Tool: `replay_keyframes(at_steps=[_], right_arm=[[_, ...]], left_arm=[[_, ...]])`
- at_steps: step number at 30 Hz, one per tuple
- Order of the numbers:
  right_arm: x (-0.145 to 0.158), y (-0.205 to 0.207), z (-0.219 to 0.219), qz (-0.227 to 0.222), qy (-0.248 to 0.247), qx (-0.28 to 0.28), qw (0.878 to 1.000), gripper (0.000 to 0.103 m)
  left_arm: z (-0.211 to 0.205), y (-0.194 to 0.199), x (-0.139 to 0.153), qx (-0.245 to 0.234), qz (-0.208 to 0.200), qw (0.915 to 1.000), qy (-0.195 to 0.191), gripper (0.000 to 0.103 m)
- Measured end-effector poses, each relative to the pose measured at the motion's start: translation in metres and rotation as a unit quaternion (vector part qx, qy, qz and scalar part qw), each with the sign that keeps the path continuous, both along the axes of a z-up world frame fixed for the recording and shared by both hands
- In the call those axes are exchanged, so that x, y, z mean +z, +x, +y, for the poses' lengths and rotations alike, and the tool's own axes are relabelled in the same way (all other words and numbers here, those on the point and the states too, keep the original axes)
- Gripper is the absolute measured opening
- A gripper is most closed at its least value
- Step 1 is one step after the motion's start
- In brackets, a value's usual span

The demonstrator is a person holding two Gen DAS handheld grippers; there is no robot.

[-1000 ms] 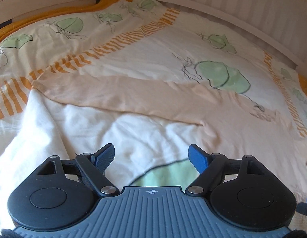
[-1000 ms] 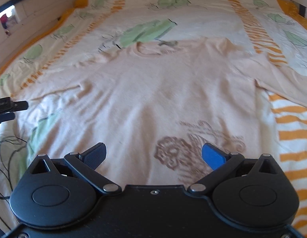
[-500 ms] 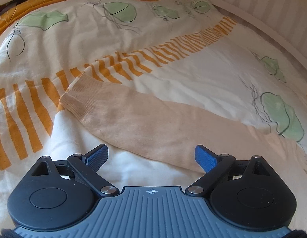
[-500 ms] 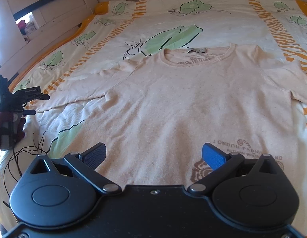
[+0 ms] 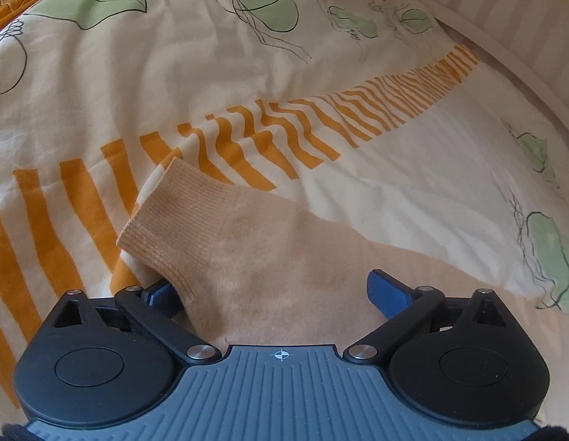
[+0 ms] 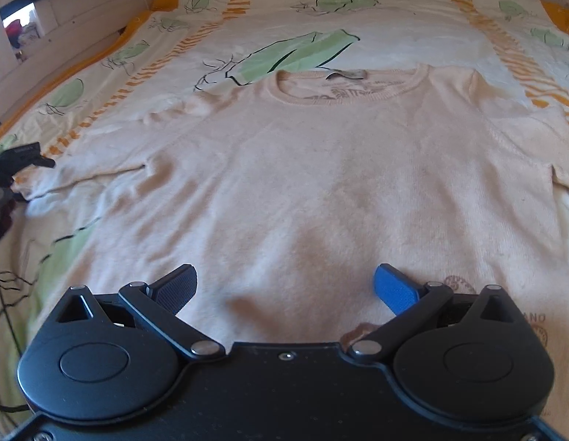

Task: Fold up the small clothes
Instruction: 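Move the left gripper to a sweater sleeve cuff and close on it, then lift the held sleeve with the left gripper across the sweater body, release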

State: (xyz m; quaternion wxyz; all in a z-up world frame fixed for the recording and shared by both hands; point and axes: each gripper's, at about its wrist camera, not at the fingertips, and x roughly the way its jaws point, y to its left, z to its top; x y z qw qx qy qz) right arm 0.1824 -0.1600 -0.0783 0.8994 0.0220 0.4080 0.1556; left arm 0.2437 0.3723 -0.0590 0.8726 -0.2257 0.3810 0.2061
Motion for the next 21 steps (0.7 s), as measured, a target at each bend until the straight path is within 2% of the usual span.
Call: replay_keyframes(at_steps=[1,2,3,5,6,8,10,15,18,21], right_arm=[[-0.003,-0.001,0.004,-0.008,-0.018,0.008,1.0,0.103],[-0.005,-0.003,0.008,-0.015,-0.036,0.016,0.999,0.103],[-0.007,-0.005,0.012,-0.026,-0.052,0.022,0.998,0.103],[-0.009,-0.009,0.013,-0.041,-0.053,0.019,0.998,0.103],[-0.01,-0.011,0.011,-0.047,-0.046,0.015,0.998,0.103],[-0.014,-0.014,0.004,-0.062,-0.027,0.014,0.998,0.103],[-0.017,-0.013,-0.002,-0.07,-0.006,0.015,0.997,0.103],[-0.018,-0.011,-0.008,-0.076,0.017,0.014,0.997,0.103],[-0.018,-0.011,-0.008,-0.079,0.023,0.014,0.997,0.103],[-0.019,-0.011,-0.011,-0.08,0.037,0.012,0.996,0.103]], left_arm=[[0.001,0.002,0.0,0.002,-0.002,1.0,0.0,0.1],[0.001,0.002,0.001,0.005,-0.003,1.0,0.003,0.079],[0.0,0.004,0.003,0.011,0.002,0.9999,0.013,0.052],[0.001,0.005,0.006,0.014,0.012,0.9995,0.025,0.037],[0.002,0.005,0.008,0.008,0.006,0.9998,0.017,0.026],[0.004,0.002,0.014,0.005,-0.015,0.9999,-0.002,0.011],[0.0,-0.002,0.022,0.002,-0.029,0.9995,-0.008,0.009],[-0.039,-0.003,0.06,-0.043,-0.061,0.997,0.022,0.009],[-0.074,-0.002,0.086,-0.083,-0.085,0.9926,0.025,0.009],[-0.12,0.001,0.111,-0.134,-0.111,0.9843,0.027,0.009]])
